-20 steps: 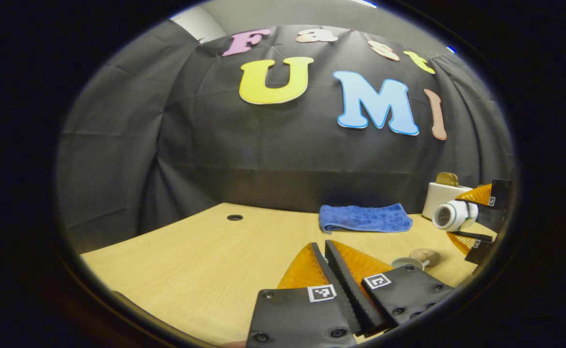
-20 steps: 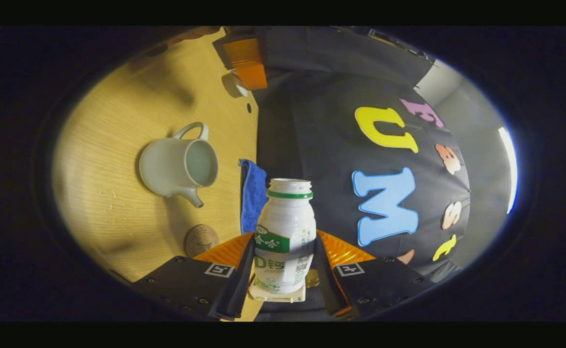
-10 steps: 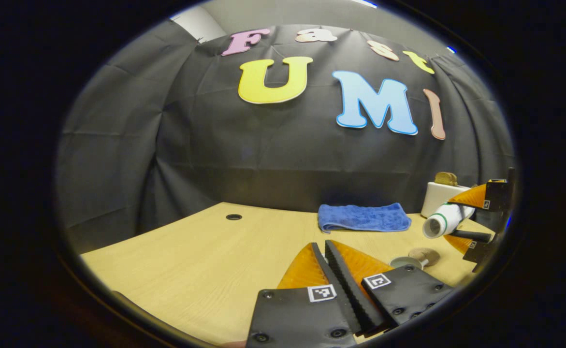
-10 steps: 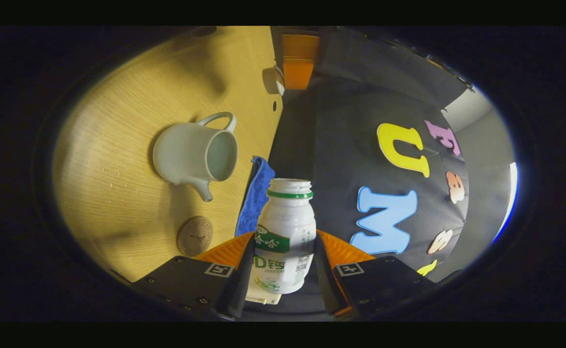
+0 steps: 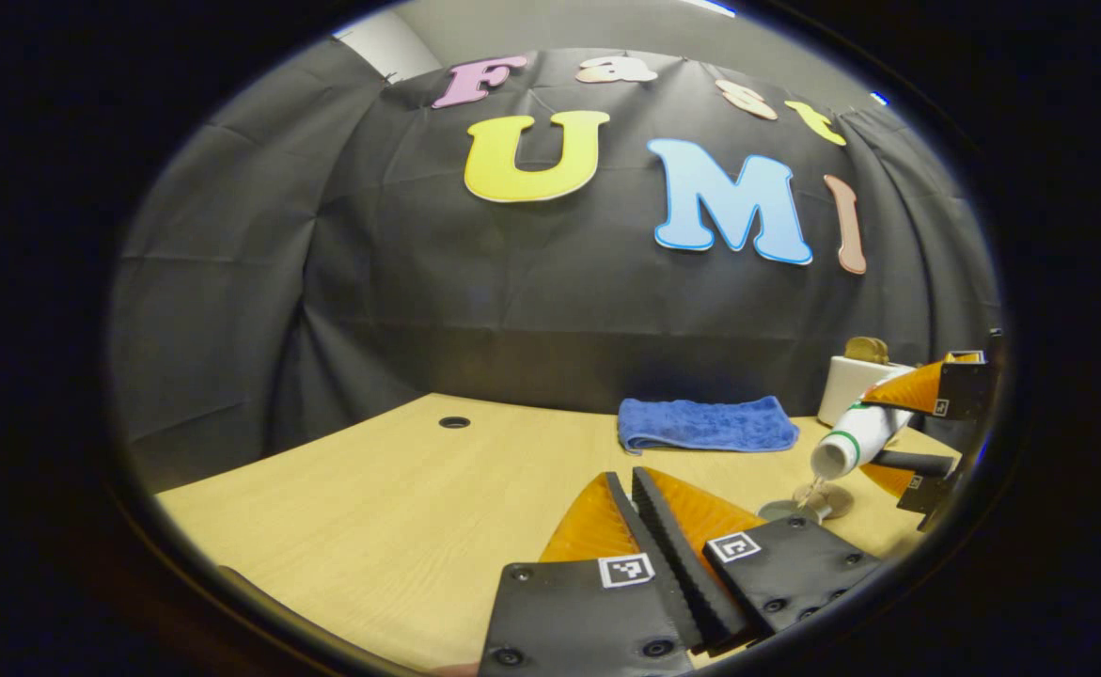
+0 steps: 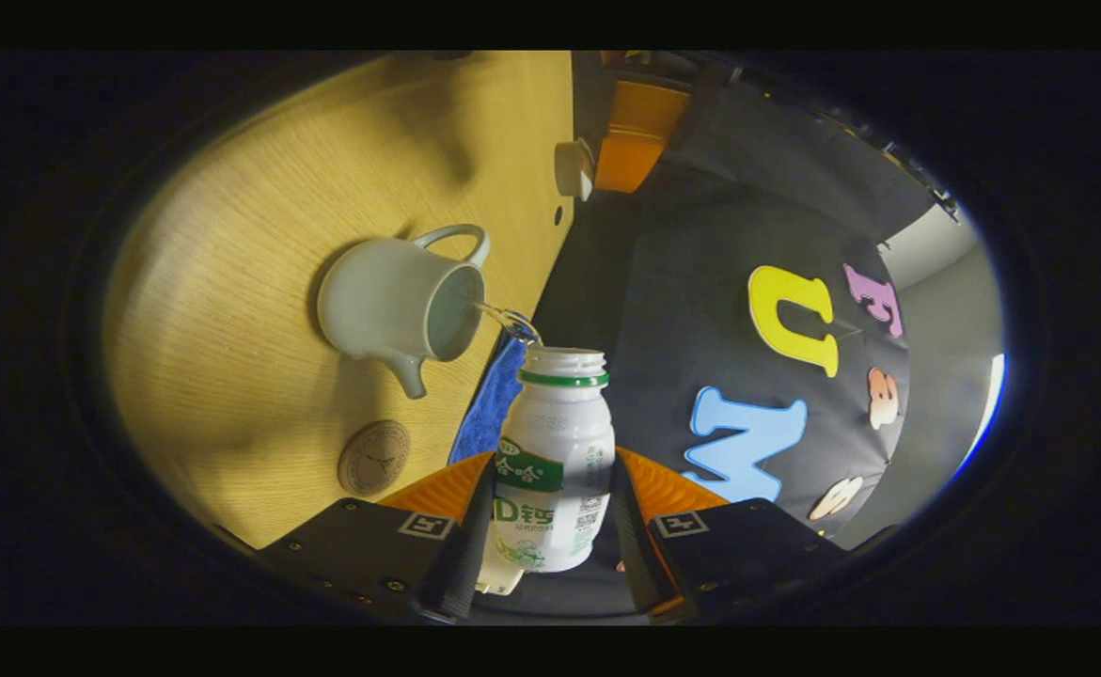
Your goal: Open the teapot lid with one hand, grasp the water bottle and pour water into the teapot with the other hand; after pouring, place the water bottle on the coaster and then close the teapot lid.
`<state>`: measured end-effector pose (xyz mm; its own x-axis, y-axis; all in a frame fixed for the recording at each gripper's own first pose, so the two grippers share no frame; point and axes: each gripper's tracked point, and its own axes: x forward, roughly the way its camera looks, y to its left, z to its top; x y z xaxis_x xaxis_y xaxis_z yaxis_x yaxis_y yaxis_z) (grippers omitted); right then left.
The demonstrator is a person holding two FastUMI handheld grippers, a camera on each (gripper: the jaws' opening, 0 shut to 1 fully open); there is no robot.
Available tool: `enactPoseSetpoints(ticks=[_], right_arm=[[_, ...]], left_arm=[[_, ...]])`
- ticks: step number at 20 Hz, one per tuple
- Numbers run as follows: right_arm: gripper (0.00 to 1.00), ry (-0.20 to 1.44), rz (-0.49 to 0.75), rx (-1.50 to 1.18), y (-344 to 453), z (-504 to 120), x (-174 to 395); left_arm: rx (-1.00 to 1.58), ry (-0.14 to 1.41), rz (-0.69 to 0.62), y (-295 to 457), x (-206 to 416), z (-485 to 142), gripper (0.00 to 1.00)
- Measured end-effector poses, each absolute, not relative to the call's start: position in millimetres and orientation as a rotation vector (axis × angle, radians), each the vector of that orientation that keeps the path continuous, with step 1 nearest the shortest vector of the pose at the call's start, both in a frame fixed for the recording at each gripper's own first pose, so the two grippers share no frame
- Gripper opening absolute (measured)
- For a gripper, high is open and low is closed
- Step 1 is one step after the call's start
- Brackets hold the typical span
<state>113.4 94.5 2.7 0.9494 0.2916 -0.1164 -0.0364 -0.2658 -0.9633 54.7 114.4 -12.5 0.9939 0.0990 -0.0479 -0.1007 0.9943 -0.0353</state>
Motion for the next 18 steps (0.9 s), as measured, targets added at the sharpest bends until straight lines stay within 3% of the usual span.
enactPoseSetpoints(ticks=[18], right_arm=[[0.62,-0.227,0.301,-1.9,92,17,116]], left_arm=[[-0.042,0.047,0.094,114,54,-12,0.08]])
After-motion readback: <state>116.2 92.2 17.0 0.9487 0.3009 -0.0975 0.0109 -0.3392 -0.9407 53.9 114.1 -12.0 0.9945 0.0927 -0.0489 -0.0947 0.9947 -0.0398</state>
